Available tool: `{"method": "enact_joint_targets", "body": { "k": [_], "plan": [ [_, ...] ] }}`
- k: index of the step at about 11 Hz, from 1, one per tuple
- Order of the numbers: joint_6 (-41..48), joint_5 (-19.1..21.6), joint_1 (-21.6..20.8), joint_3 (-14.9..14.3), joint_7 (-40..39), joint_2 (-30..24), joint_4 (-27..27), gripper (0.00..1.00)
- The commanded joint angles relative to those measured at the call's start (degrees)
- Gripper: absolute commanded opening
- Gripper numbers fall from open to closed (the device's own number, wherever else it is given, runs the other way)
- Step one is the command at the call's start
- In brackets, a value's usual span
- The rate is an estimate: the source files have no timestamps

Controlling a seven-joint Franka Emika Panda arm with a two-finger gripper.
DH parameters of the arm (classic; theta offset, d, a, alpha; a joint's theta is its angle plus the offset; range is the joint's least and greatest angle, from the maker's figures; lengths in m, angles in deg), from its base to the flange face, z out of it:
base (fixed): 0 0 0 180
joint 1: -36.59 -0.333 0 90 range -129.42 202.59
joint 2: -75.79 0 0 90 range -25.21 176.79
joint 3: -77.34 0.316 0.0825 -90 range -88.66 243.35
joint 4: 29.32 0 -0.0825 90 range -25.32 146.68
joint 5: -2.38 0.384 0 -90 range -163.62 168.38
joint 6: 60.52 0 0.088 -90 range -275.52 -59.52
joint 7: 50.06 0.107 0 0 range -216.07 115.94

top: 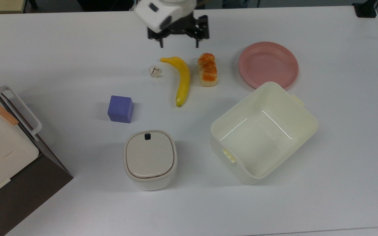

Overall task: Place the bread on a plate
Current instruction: 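Move the gripper over the orange-topped bread and lower onto it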

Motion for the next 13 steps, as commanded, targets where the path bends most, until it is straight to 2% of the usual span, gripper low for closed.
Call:
{"method": "enact_joint_targets", "body": {
  "k": [1, 4, 8, 10, 12, 13],
  "plan": [
    [-8.79, 1.09, -5.52, -1.19, 5.39, -3.64, 10.76, 1.00],
    [-17.40, 1.00, -9.83, -1.19, 9.44, -2.51, 17.36, 1.00],
    [-23.91, 0.39, -12.04, -1.19, 11.37, 4.07, 19.48, 0.94],
    [-26.20, -0.14, -11.87, -1.19, 11.29, 5.49, 20.71, 0.92],
    [-28.32, -1.11, -12.13, -1.19, 11.47, 7.42, 21.16, 0.83],
    [-28.41, -1.11, -12.04, -1.19, 11.38, 7.69, 21.07, 0.71]
  ]
}}
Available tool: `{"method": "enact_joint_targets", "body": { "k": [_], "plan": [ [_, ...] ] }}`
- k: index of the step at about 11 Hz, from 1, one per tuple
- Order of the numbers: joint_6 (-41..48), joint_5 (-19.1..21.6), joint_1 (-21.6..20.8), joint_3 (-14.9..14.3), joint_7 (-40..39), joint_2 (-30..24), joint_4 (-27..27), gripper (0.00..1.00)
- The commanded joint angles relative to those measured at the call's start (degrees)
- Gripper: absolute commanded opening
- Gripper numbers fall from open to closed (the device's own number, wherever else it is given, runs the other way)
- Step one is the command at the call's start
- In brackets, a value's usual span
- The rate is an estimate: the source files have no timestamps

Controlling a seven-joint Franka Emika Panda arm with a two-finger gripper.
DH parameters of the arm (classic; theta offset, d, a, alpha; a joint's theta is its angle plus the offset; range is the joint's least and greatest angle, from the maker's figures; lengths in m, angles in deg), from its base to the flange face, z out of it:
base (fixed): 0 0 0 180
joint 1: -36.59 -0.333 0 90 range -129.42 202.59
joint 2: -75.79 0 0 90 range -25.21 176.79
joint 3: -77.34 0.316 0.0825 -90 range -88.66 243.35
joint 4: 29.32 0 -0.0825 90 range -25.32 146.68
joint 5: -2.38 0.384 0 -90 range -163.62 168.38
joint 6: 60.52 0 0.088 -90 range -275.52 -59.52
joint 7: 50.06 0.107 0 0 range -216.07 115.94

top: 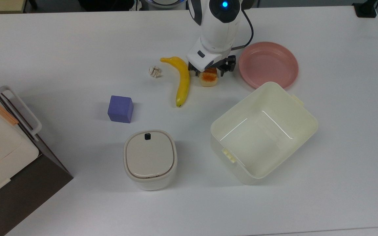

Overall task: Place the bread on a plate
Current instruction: 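Close the gripper on the orange-topped bread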

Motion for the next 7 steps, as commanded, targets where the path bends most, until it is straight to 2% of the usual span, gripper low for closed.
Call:
{"method": "enact_joint_targets", "body": {
  "k": [1, 2, 5, 7],
  "plan": [
    [-1.49, -0.96, -1.28, -1.03, 0.69, -0.53, 1.18, 0.63],
    [-1.22, -0.87, -1.02, -1.03, -0.09, -1.58, 1.09, 0.58],
    [3.68, -0.78, -1.45, -1.03, -0.10, -3.87, -1.44, 0.57],
    [5.19, -0.17, -4.07, -0.42, 3.04, -4.05, -4.78, 0.57]
  ]
}}
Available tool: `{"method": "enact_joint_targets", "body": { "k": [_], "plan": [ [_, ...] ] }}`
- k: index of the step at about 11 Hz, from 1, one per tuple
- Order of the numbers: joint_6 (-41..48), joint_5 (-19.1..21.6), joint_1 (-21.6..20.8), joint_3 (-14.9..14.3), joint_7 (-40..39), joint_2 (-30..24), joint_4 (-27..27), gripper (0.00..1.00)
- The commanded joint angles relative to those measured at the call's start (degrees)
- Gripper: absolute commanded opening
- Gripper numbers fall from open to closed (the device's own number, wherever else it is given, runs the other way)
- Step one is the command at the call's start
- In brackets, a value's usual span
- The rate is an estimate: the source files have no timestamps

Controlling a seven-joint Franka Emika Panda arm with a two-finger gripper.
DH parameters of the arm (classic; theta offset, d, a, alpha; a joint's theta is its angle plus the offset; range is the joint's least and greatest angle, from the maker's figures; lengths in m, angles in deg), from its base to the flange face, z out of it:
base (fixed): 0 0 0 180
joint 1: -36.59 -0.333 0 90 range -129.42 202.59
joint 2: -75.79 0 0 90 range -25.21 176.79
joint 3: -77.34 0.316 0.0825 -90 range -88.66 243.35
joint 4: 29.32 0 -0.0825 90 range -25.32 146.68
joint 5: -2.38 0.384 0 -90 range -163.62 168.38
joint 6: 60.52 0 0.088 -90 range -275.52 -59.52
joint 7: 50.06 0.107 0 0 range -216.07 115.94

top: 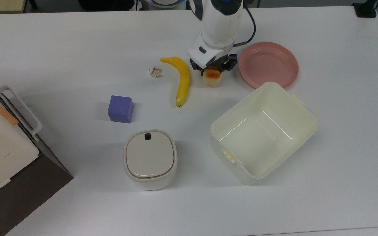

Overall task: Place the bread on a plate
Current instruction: 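Carry the bread over the pink plate and lower it, then open the gripper to release the bread onto the plate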

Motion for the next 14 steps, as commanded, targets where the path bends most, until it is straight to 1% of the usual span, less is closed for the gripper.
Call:
{"method": "enact_joint_targets", "body": {
  "k": [1, 3, 4, 5, 6, 8, 10, 11, 12, 13, 14],
  "plan": [
    [3.29, -0.01, -5.59, -0.38, 5.14, -2.45, -3.08, 0.57],
    [2.85, 0.07, -10.07, -0.29, 9.27, -2.38, -3.35, 0.59],
    [2.41, 0.07, -12.01, 0.58, 11.90, -2.11, -3.43, 0.64],
    [2.41, 0.07, -12.63, 1.98, 14.71, -1.59, -5.09, 0.80],
    [2.32, 0.07, -13.25, 2.34, 17.35, -0.63, -6.06, 1.00],
    [2.49, -0.19, -14.13, 2.35, 18.17, 0.17, -7.82, 1.00],
    [3.37, -0.54, -13.70, 2.35, 17.82, -0.09, -8.27, 1.00],
    [6.51, -0.80, -12.65, 2.35, 17.03, -0.96, -8.53, 1.00],
    [11.41, -1.24, -9.51, 2.52, 13.54, -2.62, -8.79, 1.00],
    [15.72, -1.59, -4.26, 2.70, 9.51, -5.07, -9.93, 1.00],
    [18.11, -3.51, 0.58, 2.70, 6.33, -6.93, -10.72, 1.00]
  ]
}}
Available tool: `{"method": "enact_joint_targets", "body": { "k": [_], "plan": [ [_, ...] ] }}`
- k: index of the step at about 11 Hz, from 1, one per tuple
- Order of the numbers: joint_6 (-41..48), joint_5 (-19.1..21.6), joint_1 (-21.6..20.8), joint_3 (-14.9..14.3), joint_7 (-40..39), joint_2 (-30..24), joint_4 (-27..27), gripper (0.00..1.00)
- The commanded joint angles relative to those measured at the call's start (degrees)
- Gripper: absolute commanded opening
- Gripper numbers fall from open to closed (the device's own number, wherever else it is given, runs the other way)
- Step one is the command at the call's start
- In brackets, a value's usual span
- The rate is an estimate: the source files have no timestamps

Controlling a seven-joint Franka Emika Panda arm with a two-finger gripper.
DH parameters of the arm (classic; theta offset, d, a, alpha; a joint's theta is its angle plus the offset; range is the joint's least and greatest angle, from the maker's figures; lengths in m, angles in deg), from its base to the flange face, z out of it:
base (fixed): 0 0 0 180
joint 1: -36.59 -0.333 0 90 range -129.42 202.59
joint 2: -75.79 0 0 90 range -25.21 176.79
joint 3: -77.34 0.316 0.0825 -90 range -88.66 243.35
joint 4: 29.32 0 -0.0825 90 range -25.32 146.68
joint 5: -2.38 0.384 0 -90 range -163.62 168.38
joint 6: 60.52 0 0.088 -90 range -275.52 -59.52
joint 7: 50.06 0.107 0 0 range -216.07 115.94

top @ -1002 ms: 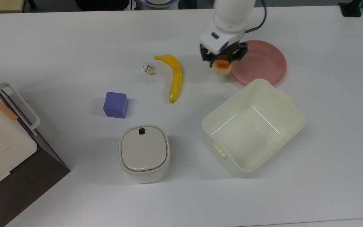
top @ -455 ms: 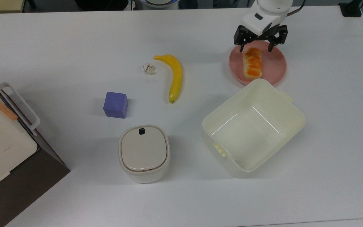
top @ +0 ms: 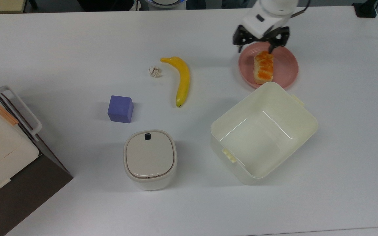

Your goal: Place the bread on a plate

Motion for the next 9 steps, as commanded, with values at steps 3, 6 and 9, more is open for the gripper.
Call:
{"method": "enact_joint_targets", "body": {
  "k": [3, 6, 9],
  "plan": [
    [8.94, -3.45, 22.96, -0.28, -18.42, -6.83, -5.84, 1.00],
    [12.52, -3.37, 27.48, -3.95, -25.56, -6.83, -12.51, 1.00],
    [17.99, -3.54, 27.13, -5.56, -25.93, -6.48, -16.58, 1.00]
  ]
}}
